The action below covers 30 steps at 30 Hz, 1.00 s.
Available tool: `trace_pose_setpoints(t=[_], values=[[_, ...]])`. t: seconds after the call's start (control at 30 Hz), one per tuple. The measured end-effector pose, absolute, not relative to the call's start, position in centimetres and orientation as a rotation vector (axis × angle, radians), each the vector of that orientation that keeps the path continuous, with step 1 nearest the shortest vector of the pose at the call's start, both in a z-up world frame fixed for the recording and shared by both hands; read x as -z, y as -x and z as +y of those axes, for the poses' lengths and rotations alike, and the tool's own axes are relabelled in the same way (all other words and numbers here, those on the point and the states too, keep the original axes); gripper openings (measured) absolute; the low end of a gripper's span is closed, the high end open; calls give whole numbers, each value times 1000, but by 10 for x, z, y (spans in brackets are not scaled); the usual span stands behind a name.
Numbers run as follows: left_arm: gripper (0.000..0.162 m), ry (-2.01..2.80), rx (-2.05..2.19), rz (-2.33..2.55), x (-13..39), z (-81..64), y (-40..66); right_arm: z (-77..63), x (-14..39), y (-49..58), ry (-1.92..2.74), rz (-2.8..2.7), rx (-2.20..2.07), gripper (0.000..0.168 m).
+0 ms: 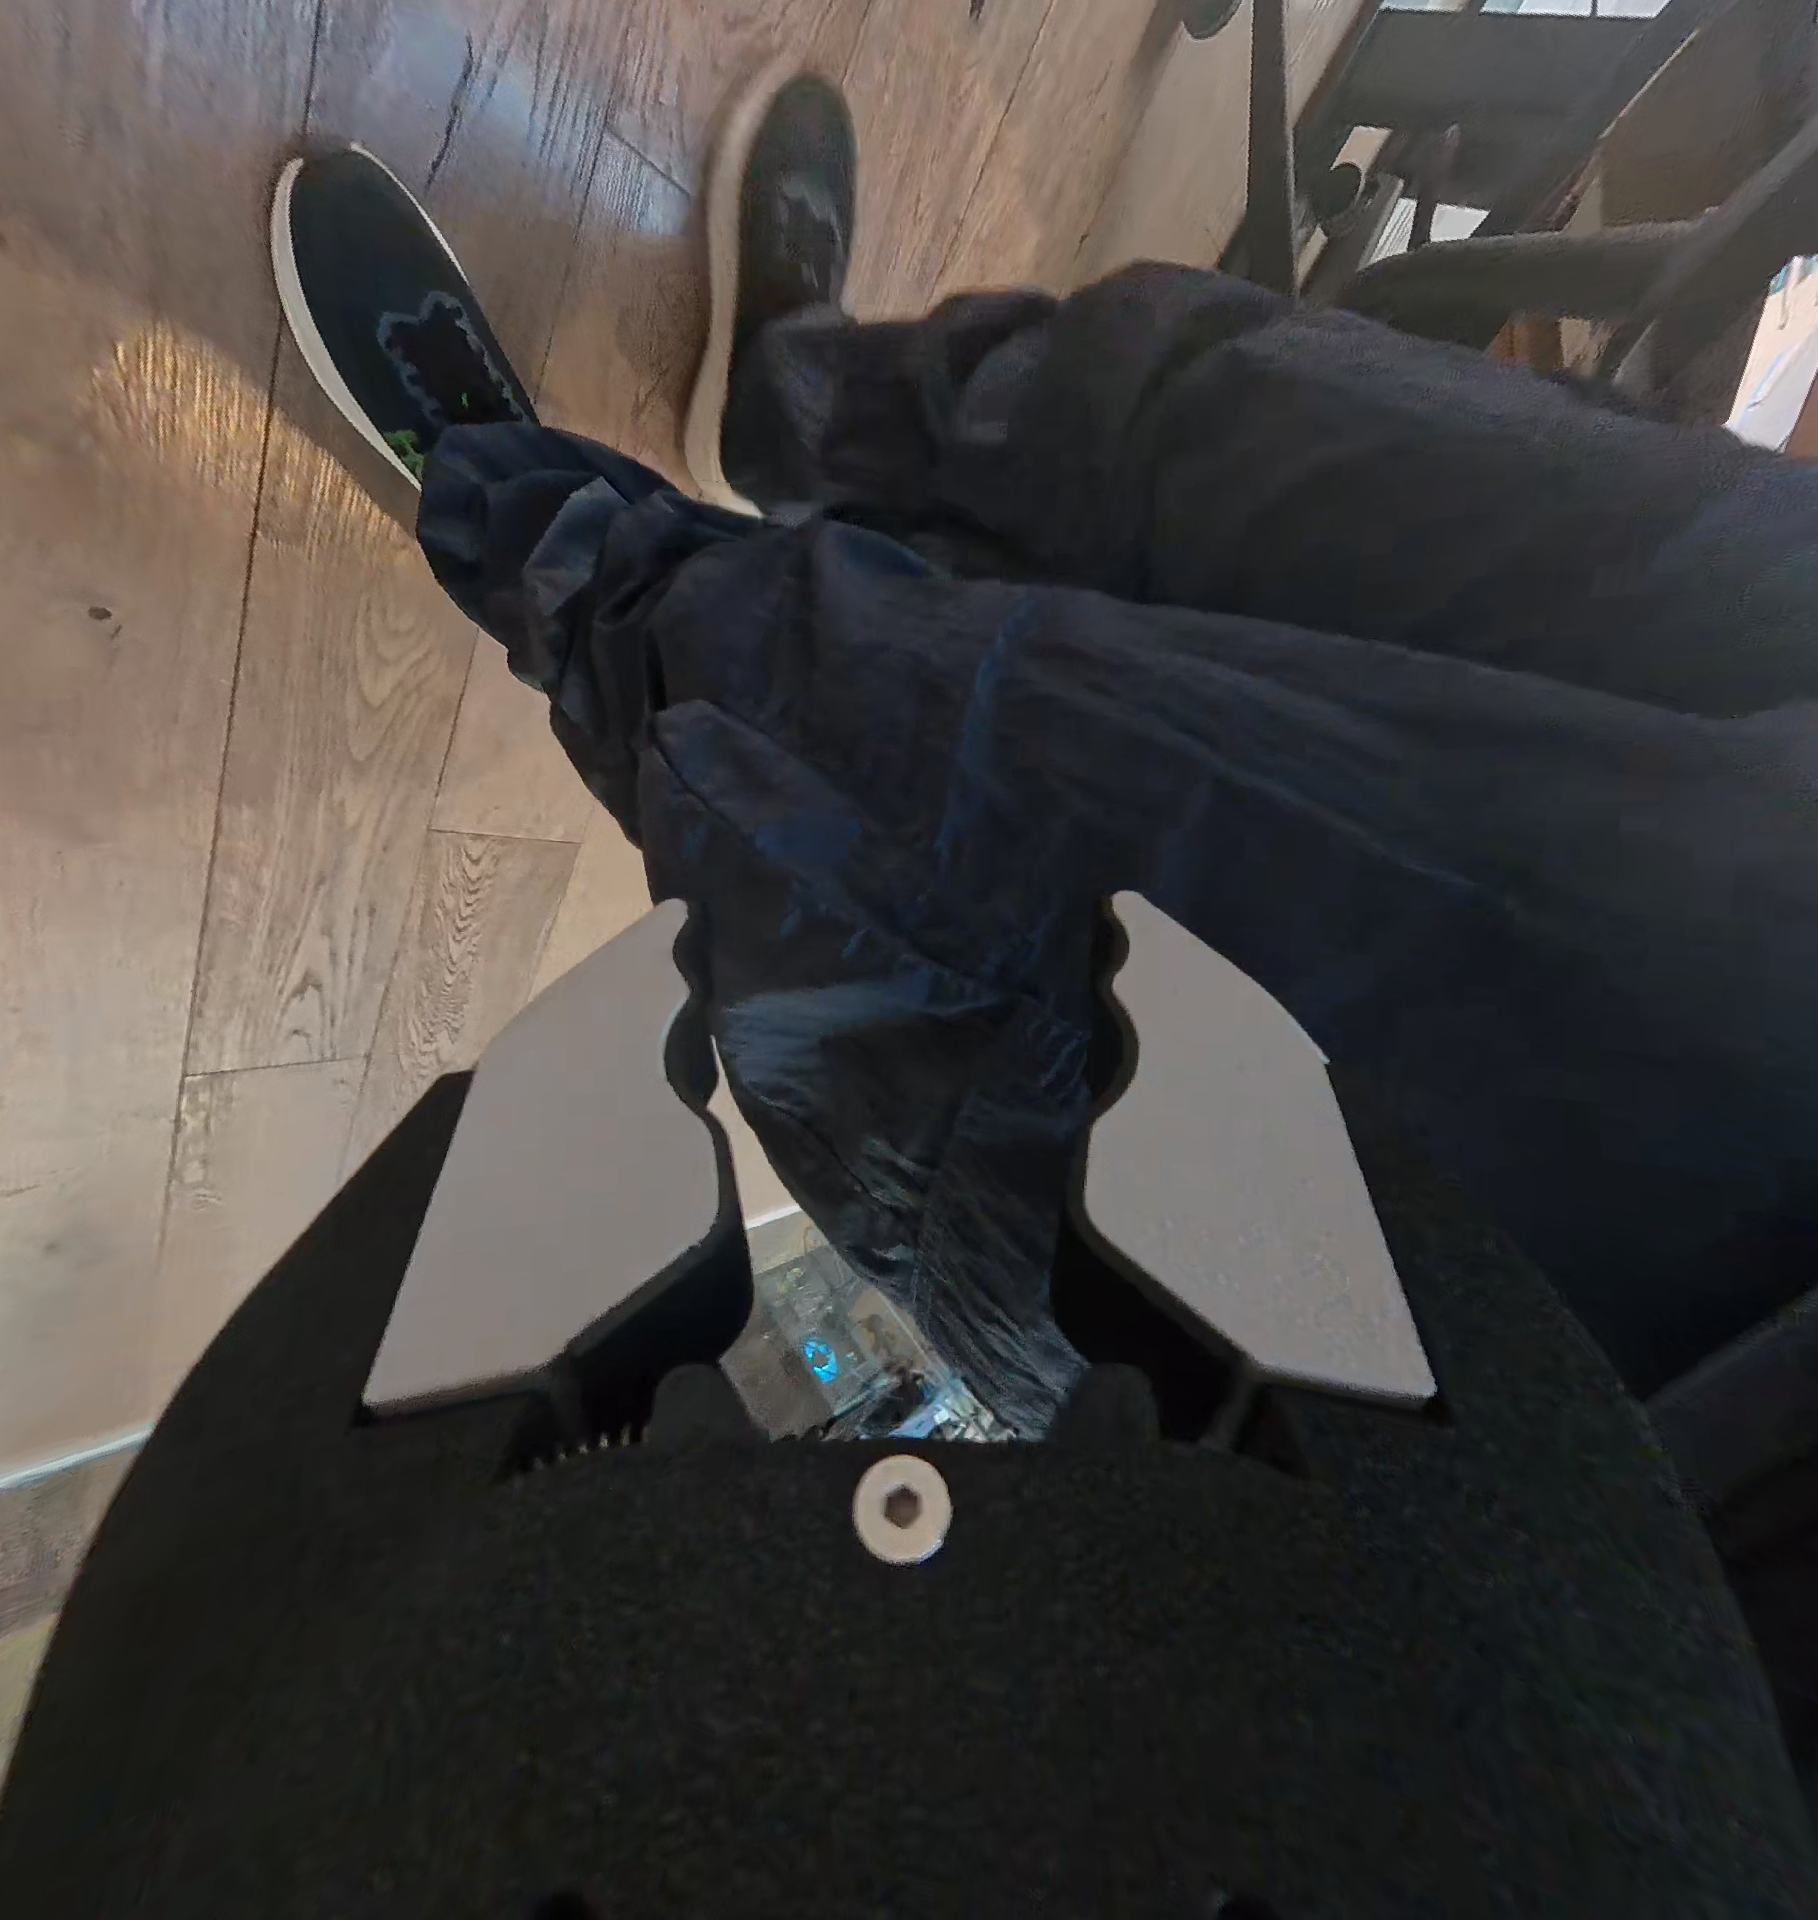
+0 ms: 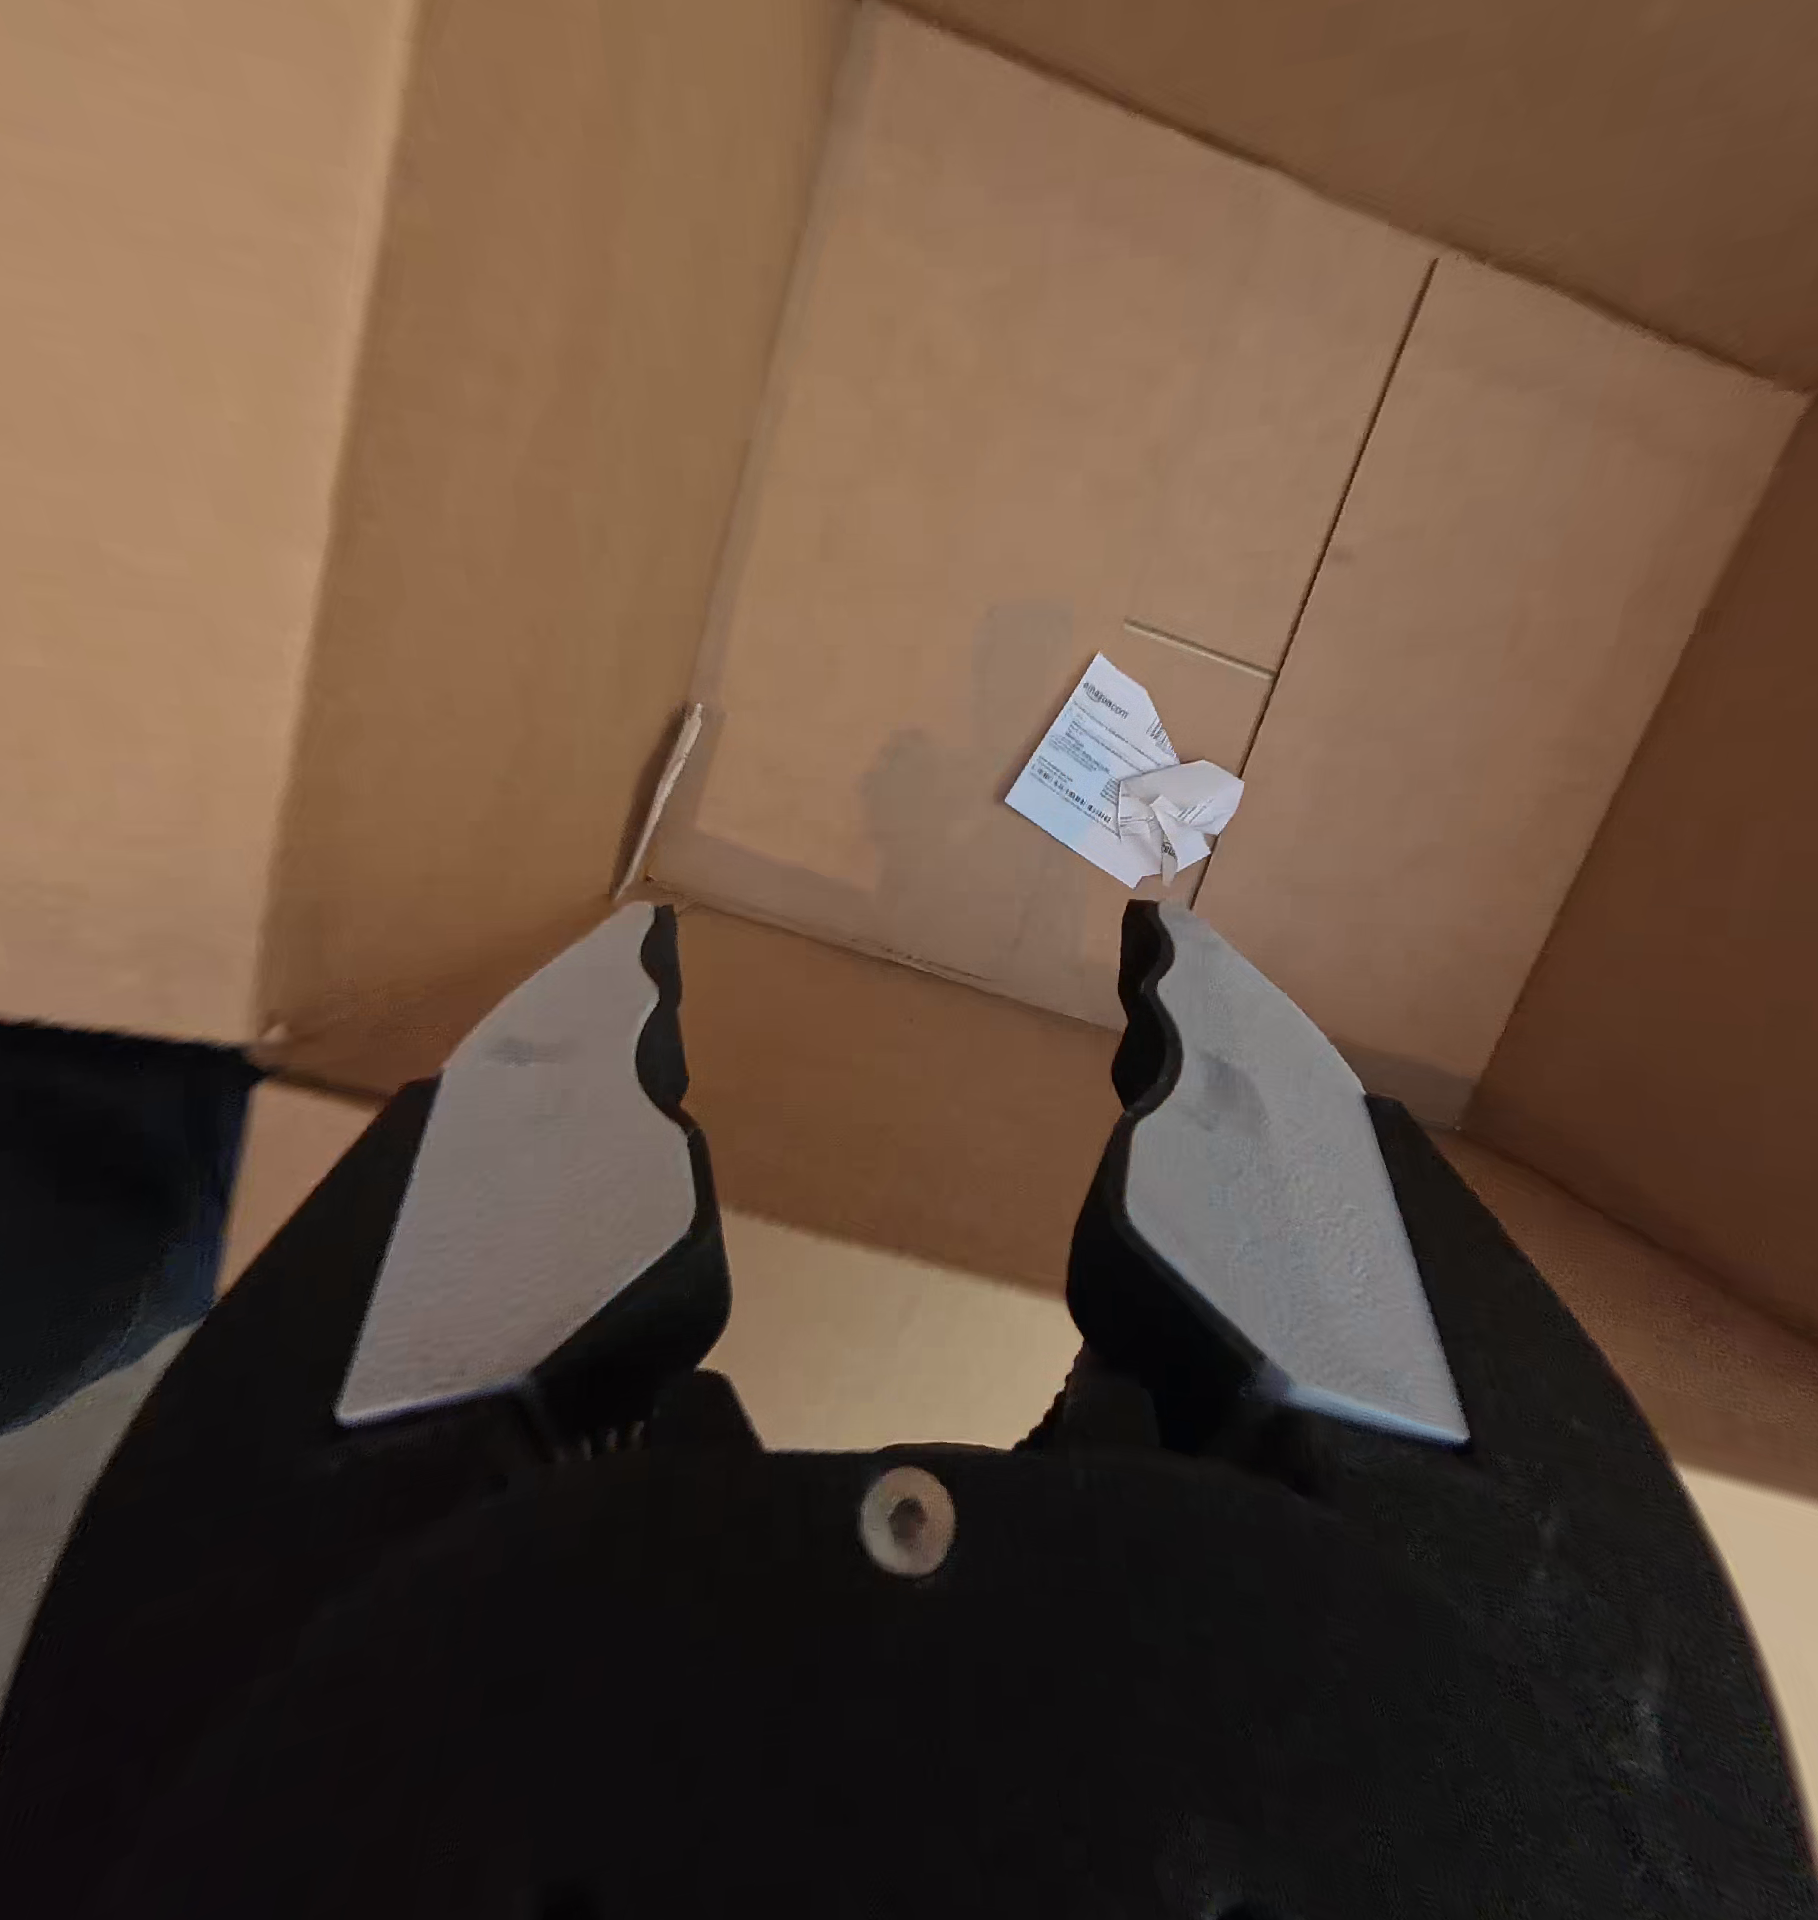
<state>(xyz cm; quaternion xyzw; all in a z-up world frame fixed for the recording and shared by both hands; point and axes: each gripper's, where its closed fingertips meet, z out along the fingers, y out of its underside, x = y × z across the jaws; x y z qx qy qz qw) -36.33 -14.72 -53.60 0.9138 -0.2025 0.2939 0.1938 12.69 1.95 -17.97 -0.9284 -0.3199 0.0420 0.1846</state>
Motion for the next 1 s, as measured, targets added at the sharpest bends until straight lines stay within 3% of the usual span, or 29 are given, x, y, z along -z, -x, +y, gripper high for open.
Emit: trace_pose_setpoints(t=[0.3, 0.5, 0.57, 0.63, 0.77, 1.0], values=[[70, -2726, -881, -57, 505, -174, 367, 128, 409, -238, 3364, -820, 19, 80], [70, -2743, -791, 142, 486, -236, 369, 96, 501, -273, 3651, -697, -96, 81], [70, -2713, -775, 211, 487, -260, 367, 89, 517, -267, 3649, -750, -177, 58], [70, -2686, -748, 240, 489, -278, 365, 85, 527, -255, 3617, -818, -267, 17], [70, -2656, -735, 225, 491, -283, 359, 84, 528, -249, 3580, -930, -290, 0], [70, -2753, -760, 14, 486, -199, 348, 121, 485, -242, 3407, -916, -454, 0]])
